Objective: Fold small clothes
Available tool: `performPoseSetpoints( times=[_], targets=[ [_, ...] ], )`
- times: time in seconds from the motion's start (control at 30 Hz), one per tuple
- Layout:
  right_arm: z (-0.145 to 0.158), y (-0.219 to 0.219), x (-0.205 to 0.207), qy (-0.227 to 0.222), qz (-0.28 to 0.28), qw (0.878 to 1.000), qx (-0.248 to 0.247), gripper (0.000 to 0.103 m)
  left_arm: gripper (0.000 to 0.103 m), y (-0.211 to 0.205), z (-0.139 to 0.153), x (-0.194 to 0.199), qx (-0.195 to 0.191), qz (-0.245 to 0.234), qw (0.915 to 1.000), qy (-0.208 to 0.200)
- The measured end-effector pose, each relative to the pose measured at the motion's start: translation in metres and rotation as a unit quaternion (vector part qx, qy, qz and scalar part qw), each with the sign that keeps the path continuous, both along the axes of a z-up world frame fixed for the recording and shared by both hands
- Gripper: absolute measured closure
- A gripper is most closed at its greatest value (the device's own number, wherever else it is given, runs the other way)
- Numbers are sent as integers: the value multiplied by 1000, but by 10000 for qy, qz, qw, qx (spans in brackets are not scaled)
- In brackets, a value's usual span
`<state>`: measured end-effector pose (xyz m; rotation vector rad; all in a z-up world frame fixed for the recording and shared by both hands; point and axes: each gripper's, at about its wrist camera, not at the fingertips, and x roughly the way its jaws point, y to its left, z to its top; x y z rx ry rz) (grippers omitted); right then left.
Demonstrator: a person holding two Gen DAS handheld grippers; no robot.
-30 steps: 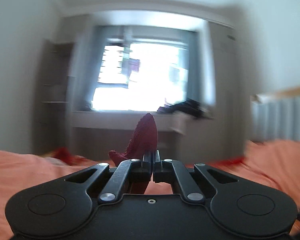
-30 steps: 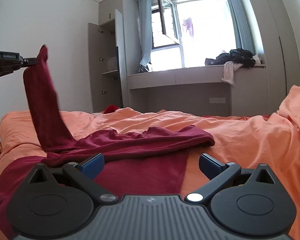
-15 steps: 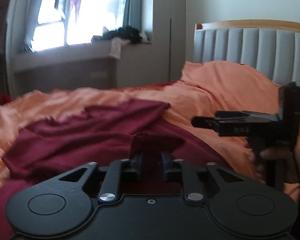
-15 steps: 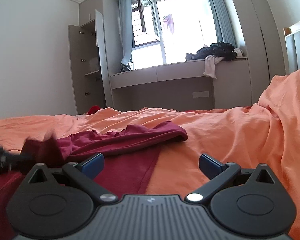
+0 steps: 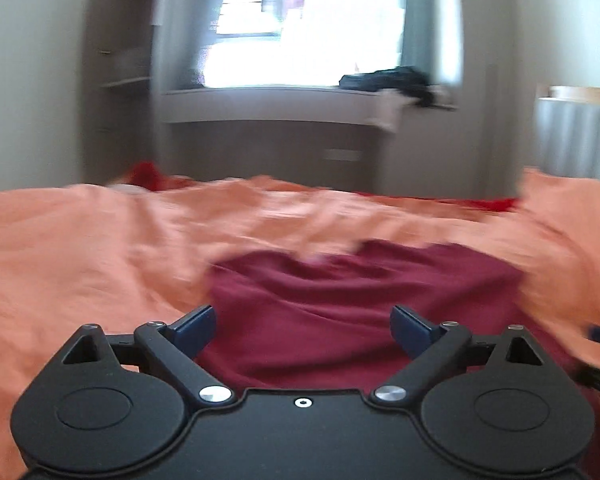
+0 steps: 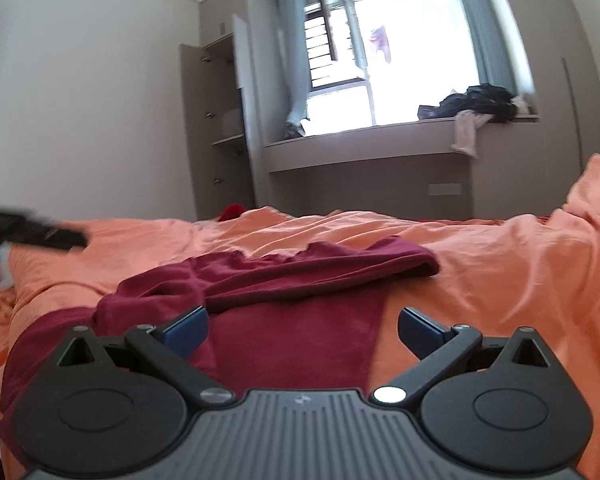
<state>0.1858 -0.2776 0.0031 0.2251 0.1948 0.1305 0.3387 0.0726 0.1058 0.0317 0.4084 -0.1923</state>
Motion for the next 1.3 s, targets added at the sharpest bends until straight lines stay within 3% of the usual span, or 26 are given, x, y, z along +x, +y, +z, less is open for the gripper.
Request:
performPoseSetpoints(
  times=[0.1, 0.27, 0.37, 0.43, 0.47, 0.5, 0.53, 0.7, 0.87, 0.93, 1.1, 1.17, 1.3],
  targets=[
    [-2, 11, 1, -16, 174, 9997, -145, 0, 9, 24, -6, 55, 109, 317, 9991, 261],
    [-8, 23, 3, -51, 370, 9988, -304, 0, 17, 50, -31, 139, -258, 269, 9944, 990],
    [-7, 30, 6, -72, 457, 9981, -412, 0, 26, 55, -52, 168, -386, 317, 9878, 1472],
    [-6, 33, 7, -102, 498, 9973, -529, 0, 38, 54, -64, 179, -232, 364, 9846, 1694],
    [-6, 36, 8, -109, 524, 9968, -587, 0, 59, 55, -68, 184, -219, 372, 9826, 1804],
    [-7, 38, 9, -108, 544, 9965, -630, 0, 91, 58, -73, 189, -340, 354, 9789, 1984],
    [-8, 39, 9, -99, 560, 9963, -648, 0, 98, 62, -76, 192, -519, 379, 9751, 2124],
    [-13, 40, 12, 30, 649, 9960, -609, 0, 99, 68, -75, 180, -602, 786, 9791, 1776],
    [-14, 40, 12, 52, 647, 9960, -618, 0, 97, 79, -88, 189, -700, 1076, 9695, 2088],
    [-14, 40, 12, 72, 638, 9960, -624, 0, 90, 80, -85, 189, -711, 1098, 9702, 2041],
    [-14, 37, 10, 17, 629, 9962, -596, 0, 59, 77, -71, 188, -568, 1075, 9787, 1654],
    [-16, 37, 9, 18, 631, 9962, -605, 0, 51, 74, -69, 193, -549, 1001, 9810, 1569],
    [-17, 36, 8, 18, 631, 9963, -586, 0, 54, 68, -78, 213, -188, 1153, 9790, 1673]
  ],
)
